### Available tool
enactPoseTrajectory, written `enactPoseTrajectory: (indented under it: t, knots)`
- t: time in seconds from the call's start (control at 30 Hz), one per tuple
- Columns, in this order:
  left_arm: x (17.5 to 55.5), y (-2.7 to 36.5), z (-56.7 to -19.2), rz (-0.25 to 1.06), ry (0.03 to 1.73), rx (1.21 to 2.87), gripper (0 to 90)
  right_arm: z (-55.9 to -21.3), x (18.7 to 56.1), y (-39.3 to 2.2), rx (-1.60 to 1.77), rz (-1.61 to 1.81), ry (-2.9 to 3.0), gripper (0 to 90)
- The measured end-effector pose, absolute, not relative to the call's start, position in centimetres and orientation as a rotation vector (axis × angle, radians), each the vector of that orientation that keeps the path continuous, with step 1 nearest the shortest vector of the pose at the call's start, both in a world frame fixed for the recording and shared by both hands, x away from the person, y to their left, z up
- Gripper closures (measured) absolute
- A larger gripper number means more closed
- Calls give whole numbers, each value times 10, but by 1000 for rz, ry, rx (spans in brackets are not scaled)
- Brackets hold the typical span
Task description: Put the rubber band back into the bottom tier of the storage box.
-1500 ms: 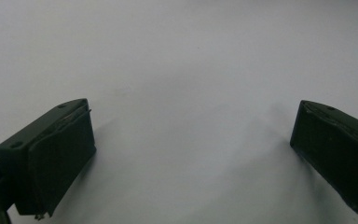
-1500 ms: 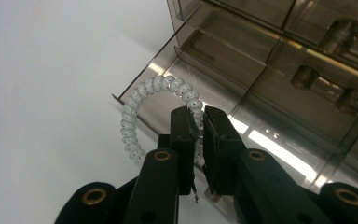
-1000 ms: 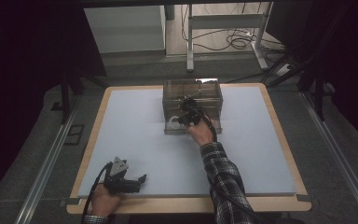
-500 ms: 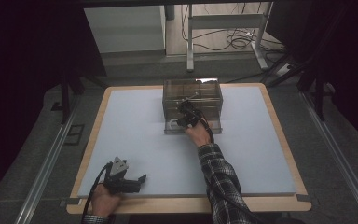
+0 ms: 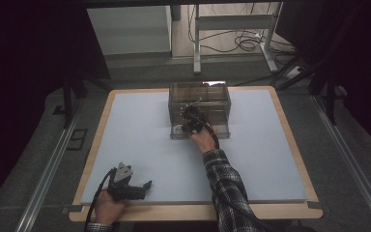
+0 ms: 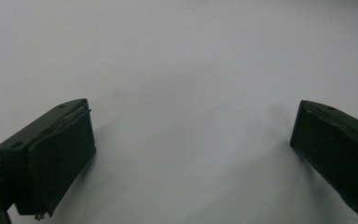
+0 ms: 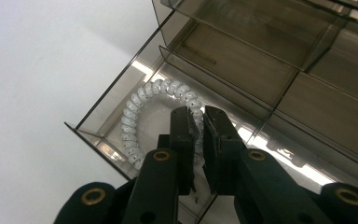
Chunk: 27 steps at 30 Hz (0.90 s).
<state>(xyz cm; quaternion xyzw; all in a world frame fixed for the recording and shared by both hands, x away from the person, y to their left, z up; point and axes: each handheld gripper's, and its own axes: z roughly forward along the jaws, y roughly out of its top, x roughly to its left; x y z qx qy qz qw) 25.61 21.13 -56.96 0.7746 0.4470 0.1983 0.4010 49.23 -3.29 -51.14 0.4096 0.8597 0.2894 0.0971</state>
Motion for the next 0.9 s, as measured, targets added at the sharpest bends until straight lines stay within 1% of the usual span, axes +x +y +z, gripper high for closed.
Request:
enactPoseTrajectory:
  t: [0.13, 0.3, 0.4, 0.43, 0.47, 0.5, 0.8, 0.9]
  knots:
    - [256, 211, -570, 503, 1130, 1960, 0, -512, 493, -32, 1210, 855, 2551, 799]
    - [256, 211, -570, 502, 1130, 1959, 0, -514, 493, -30, 1197, 854, 2557, 728]
    - [256, 211, -570, 503, 1130, 1959, 0, -514, 493, -31, 1194, 855, 2555, 710]
    - [256, 211, -570, 502, 1130, 1959, 0, -513, 492, -31, 1186, 856, 2556, 683]
    - [256, 211, -570, 502, 1130, 1959, 0, -513, 492, -31, 1186, 856, 2556, 683]
    - [256, 211, -570, 502, 1131, 1958, 0, -512, 492, -31, 1172, 856, 2556, 661]
    - [256, 212, -569, 502, 1128, 1964, 0, -505, 489, -31, 1130, 860, 2545, 593]
    - [256, 212, -569, 502, 1129, 1964, 0, -503, 486, -31, 1109, 860, 2543, 557]
